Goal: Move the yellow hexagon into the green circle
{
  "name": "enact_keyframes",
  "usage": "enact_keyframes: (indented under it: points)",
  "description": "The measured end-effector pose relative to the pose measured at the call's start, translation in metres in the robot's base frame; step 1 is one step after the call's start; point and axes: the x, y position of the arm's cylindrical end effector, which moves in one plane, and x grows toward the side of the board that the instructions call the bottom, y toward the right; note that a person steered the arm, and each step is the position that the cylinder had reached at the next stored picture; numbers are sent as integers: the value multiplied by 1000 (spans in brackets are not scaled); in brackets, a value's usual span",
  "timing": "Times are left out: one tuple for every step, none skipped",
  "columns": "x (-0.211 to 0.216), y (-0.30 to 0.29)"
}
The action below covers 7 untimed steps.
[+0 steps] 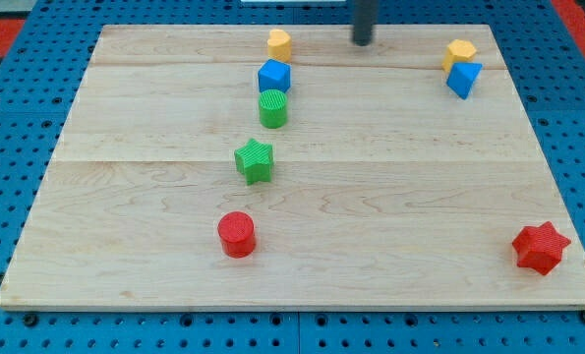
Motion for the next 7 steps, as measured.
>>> enact_keyframes:
  points:
    - [-3,80]
    - [18,121]
    - [52,102]
    - [68,35]
    - [79,-27]
    - [61,-30]
    - [65,-110]
